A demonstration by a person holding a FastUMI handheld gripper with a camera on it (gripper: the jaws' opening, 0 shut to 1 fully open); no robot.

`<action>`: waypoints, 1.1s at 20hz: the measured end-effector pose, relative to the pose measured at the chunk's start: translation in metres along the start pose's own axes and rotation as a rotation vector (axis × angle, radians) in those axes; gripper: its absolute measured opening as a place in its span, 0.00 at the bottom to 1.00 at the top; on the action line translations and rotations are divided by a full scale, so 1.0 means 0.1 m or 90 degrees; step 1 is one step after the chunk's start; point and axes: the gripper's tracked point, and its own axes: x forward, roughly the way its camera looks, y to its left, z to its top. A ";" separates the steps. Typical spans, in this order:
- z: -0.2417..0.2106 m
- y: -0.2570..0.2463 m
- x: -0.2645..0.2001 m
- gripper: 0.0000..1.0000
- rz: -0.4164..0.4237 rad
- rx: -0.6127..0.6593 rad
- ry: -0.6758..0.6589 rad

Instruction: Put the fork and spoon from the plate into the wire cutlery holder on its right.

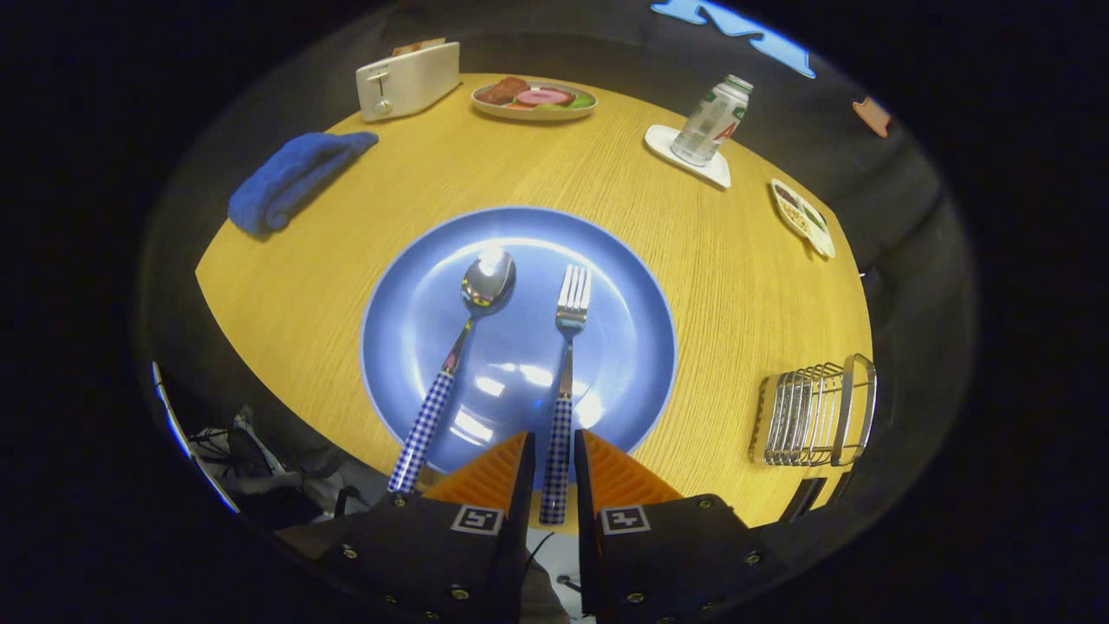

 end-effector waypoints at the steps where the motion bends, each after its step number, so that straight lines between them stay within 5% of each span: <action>1: 0.01 -0.01 0.02 0.27 -0.003 -0.004 0.007; 4: 0.00 -0.03 0.34 0.26 0.007 -0.019 0.034; 5: 0.08 -0.01 0.08 0.09 0.016 -0.020 0.031; 11: 0.18 -0.04 -0.01 0.09 0.036 -0.054 0.030; 22: 0.22 -0.88 -1.08 0.09 0.013 -0.084 0.002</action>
